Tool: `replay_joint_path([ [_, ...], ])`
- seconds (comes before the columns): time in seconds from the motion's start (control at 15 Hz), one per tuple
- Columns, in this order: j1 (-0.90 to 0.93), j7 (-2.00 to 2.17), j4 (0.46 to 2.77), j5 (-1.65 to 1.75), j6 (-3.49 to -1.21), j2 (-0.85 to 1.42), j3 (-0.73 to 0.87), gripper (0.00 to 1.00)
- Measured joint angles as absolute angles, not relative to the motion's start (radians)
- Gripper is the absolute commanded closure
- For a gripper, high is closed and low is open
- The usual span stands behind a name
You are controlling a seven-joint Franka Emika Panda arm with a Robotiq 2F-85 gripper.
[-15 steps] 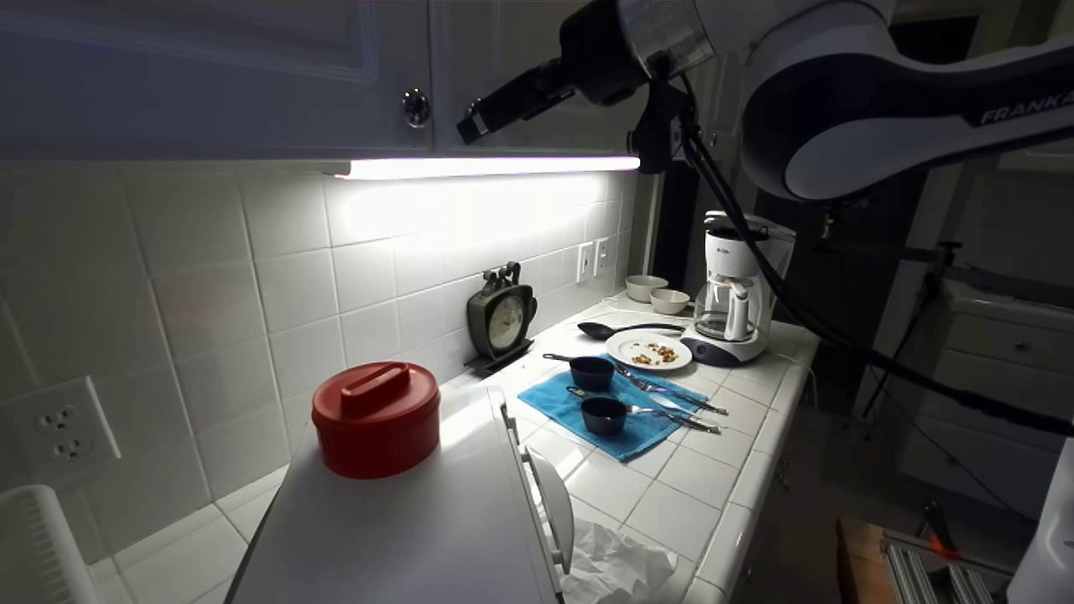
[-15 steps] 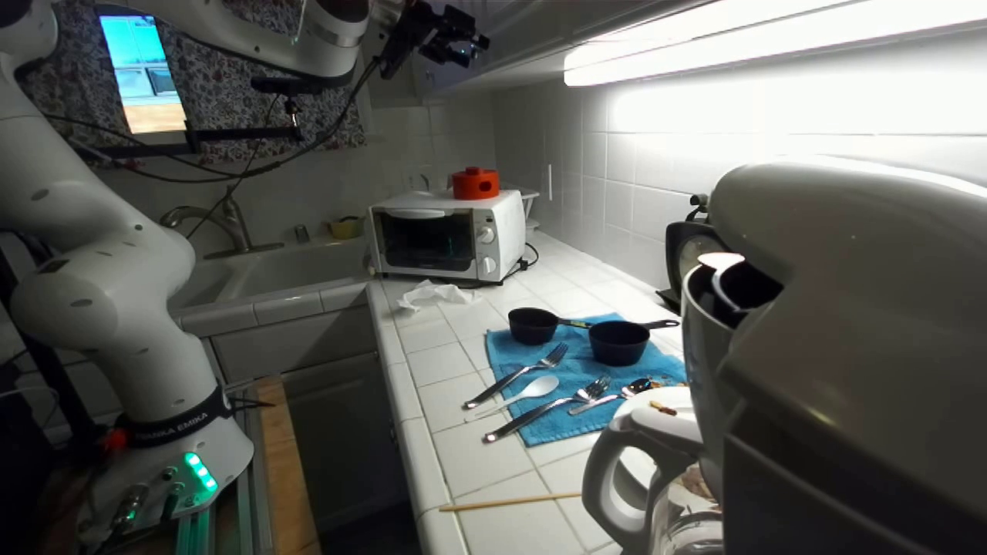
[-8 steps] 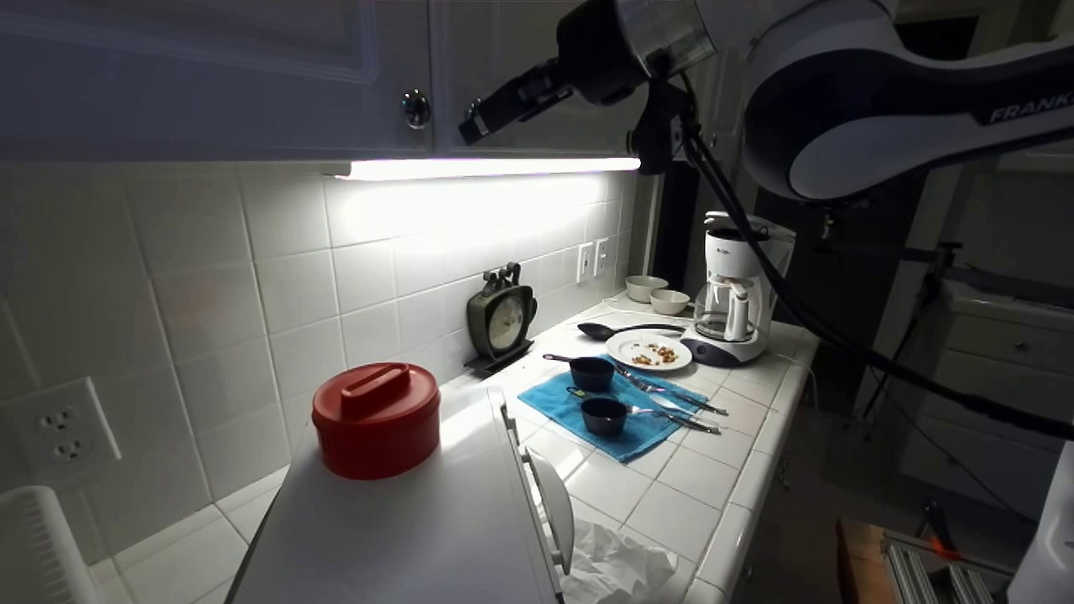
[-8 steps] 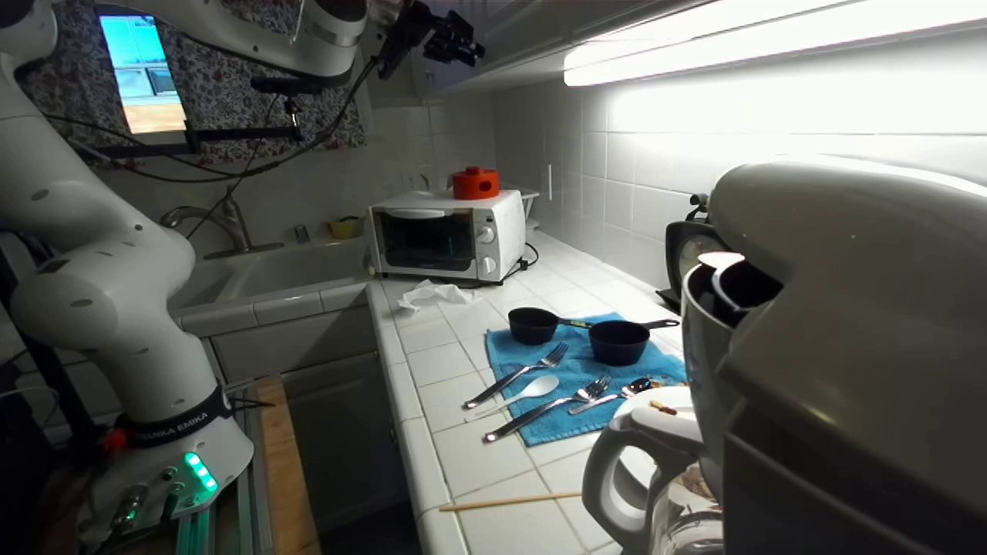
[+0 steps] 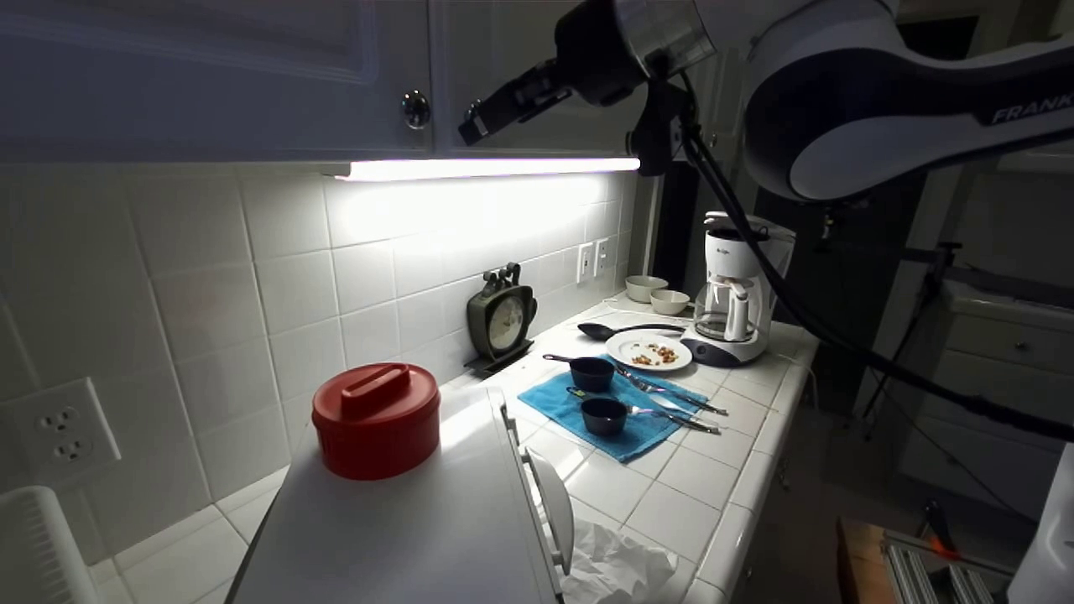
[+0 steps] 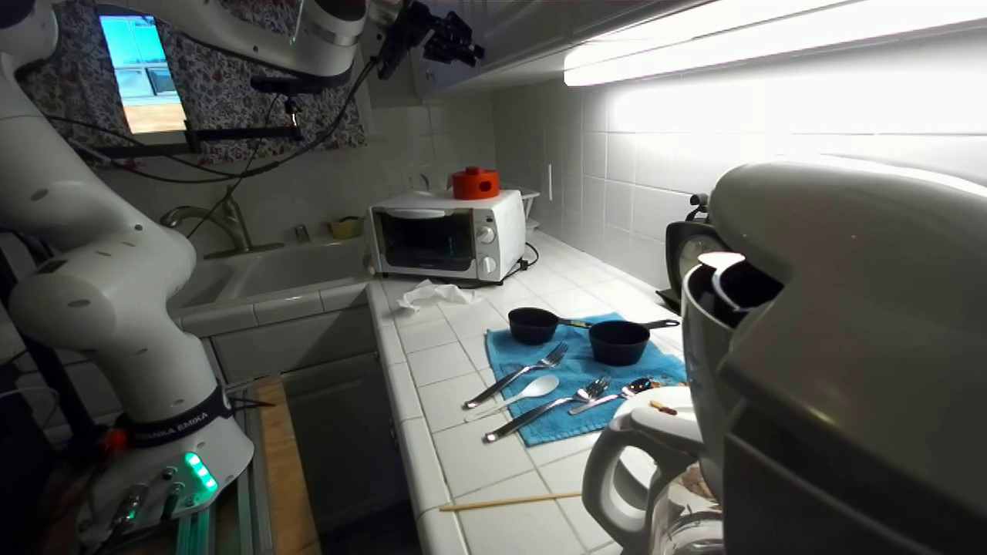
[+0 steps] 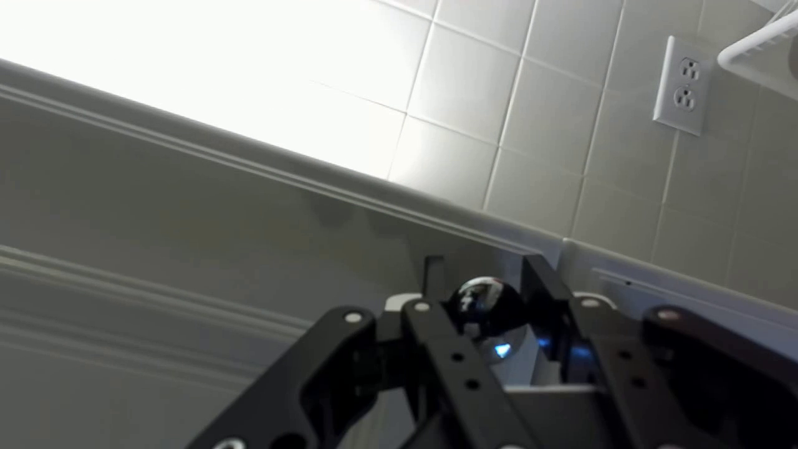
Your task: Open the right side of the top cabinet
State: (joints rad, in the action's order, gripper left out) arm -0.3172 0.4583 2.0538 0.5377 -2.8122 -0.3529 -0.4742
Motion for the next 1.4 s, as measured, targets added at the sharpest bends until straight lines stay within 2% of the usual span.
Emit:
replay_joint_path([
  [0.07, -0.321, 0.458, 2.052, 0.538, -2.811, -0.353, -0.477, 0.68],
  [0.4, -0.332, 0.458, 2.049, 0.538, -2.804, -0.353, -0.489, 0.69],
  [0.6, -0.336, 0.458, 2.047, 0.538, -2.801, -0.353, -0.494, 0.64],
  [0.93, -0.346, 0.458, 2.035, 0.538, -2.78, -0.352, -0.507, 0.62],
  [1.0, -0.349, 0.458, 2.034, 0.538, -2.778, -0.352, -0.511, 0.6],
  [1.07, -0.352, 0.458, 2.033, 0.538, -2.776, -0.352, -0.514, 0.5],
  [1.13, -0.354, 0.458, 2.032, 0.538, -2.773, -0.352, -0.517, 0.48],
  [1.27, -0.359, 0.458, 2.03, 0.539, -2.772, -0.352, -0.524, 0.46],
  [1.4, -0.364, 0.458, 2.027, 0.539, -2.771, -0.349, -0.535, 0.5],
])
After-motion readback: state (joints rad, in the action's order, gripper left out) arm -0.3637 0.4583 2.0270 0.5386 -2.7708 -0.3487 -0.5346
